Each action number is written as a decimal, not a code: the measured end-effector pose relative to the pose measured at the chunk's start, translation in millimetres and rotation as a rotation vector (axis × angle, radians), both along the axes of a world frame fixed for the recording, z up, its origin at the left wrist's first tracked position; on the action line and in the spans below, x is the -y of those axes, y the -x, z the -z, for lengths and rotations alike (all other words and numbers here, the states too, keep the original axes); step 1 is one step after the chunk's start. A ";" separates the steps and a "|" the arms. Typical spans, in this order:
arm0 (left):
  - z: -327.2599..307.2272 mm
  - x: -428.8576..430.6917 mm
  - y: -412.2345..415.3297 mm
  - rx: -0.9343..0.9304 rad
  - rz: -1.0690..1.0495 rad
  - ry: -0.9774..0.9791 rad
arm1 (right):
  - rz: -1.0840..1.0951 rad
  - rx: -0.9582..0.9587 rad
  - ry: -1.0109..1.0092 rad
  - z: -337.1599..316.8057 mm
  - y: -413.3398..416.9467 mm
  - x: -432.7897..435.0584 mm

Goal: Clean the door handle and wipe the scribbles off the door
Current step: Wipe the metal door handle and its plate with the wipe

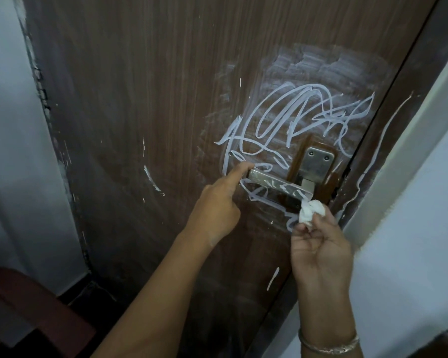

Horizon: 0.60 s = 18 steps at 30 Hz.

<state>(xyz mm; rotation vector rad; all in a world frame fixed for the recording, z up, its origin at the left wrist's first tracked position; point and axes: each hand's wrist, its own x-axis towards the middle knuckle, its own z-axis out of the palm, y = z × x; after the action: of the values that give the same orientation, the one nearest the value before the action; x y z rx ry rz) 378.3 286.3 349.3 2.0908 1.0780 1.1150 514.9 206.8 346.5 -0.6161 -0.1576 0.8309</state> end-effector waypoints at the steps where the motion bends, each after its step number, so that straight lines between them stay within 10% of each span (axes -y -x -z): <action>1: 0.3 -0.5 -0.2 0.013 0.011 0.006 | 0.059 0.089 0.058 4.4 5.6 -0.3; 18: -1.6 -1.7 5.6 0.032 0.077 -0.041 | 0.612 1.575 0.069 12.8 53.5 -34.7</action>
<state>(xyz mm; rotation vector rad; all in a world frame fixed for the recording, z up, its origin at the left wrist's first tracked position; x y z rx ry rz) 372.7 288.0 350.8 2.1204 0.9595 1.1386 461.4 241.5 333.7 -1.1922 -1.2910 -0.4003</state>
